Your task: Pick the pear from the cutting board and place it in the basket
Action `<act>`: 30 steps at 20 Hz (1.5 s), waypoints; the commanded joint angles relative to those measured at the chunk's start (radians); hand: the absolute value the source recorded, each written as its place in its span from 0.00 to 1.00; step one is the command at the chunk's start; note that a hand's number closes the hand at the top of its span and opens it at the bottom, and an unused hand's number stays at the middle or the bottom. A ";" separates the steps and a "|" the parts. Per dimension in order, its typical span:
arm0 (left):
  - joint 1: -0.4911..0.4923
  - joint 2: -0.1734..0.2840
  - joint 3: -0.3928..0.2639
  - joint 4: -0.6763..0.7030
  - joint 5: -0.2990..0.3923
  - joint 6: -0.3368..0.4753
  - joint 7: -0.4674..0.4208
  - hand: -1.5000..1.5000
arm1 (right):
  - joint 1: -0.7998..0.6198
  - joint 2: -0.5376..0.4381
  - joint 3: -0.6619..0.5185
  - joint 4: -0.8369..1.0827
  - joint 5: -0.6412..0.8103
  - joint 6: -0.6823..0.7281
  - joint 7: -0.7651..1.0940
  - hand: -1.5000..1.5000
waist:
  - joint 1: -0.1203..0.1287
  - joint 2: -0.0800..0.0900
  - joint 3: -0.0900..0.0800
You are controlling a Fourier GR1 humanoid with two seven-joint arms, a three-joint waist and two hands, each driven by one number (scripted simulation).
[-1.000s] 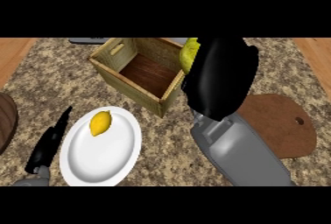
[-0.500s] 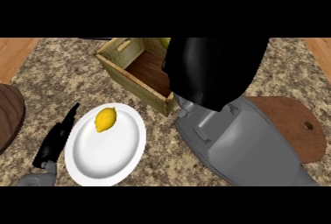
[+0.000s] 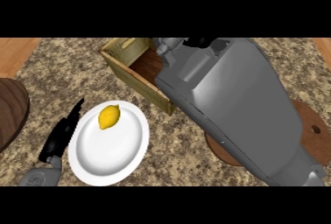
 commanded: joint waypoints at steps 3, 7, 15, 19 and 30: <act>-0.037 0.012 -0.001 -0.007 0.013 -0.033 0.017 0.50 | -0.151 0.013 -0.065 0.206 -0.064 0.021 0.253 1.00 | 0.012 0.008 0.000; -0.023 0.022 0.008 -0.023 0.013 -0.029 0.015 0.50 | -0.156 0.013 -0.074 0.330 -0.059 -0.045 0.253 1.00 | 0.020 0.011 0.001; -0.021 0.002 0.001 0.010 0.002 -0.008 -0.013 0.50 | -0.157 0.013 -0.076 0.514 -0.085 -0.178 0.253 0.00 | 0.019 0.017 0.001; -0.048 -0.010 -0.012 0.025 -0.022 0.009 0.006 0.50 | -0.181 0.013 -0.065 0.575 -0.096 -0.291 0.254 0.00 | 0.023 0.025 0.001; -0.014 0.000 0.016 0.001 0.001 0.005 0.015 0.50 | -0.206 0.013 -0.185 0.540 0.113 -0.488 0.253 0.00 | -0.039 0.001 0.005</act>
